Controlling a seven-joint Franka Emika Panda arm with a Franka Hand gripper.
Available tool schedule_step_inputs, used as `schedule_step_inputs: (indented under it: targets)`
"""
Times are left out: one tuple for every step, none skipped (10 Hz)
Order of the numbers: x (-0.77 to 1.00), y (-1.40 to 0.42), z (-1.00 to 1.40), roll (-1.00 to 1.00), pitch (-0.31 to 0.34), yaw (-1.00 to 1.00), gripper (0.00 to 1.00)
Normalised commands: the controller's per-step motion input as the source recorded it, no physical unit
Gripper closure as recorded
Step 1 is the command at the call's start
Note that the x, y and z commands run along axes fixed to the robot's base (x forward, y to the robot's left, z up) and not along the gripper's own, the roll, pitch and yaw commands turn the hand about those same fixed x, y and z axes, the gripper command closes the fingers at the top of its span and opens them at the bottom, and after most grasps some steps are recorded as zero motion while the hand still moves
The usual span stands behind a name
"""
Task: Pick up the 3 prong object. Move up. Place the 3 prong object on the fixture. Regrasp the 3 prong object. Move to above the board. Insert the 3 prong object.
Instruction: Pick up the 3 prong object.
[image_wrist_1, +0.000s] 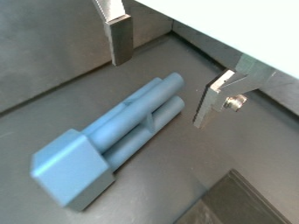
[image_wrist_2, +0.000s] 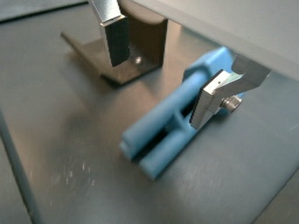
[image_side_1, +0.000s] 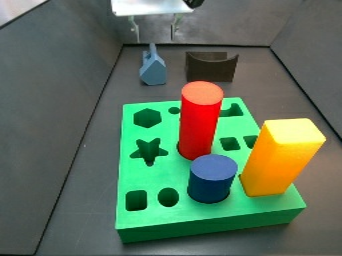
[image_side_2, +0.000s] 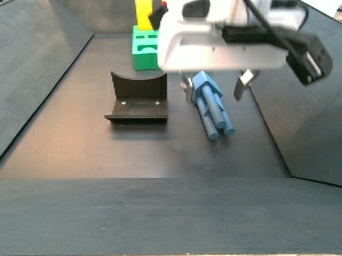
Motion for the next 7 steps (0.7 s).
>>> schedule_step_inputs:
  targets:
    - [-0.22,0.12,-0.53,-0.05,-0.13,0.1,0.0]
    - [-0.19,0.07,-0.46,-0.08,-0.14,0.05,0.0]
    - [-0.21,0.05,-0.41,-0.09,-0.139,0.04,0.0]
    - [-0.2,0.05,-0.43,-0.09,-0.147,0.05,0.0]
    - [-0.15,0.04,-0.35,-0.12,-0.154,0.05,0.0]
    - [-0.11,0.03,-0.28,-0.18,-0.19,0.0,0.0]
    - [-0.05,0.04,-0.31,-0.2,-0.219,0.0,0.0]
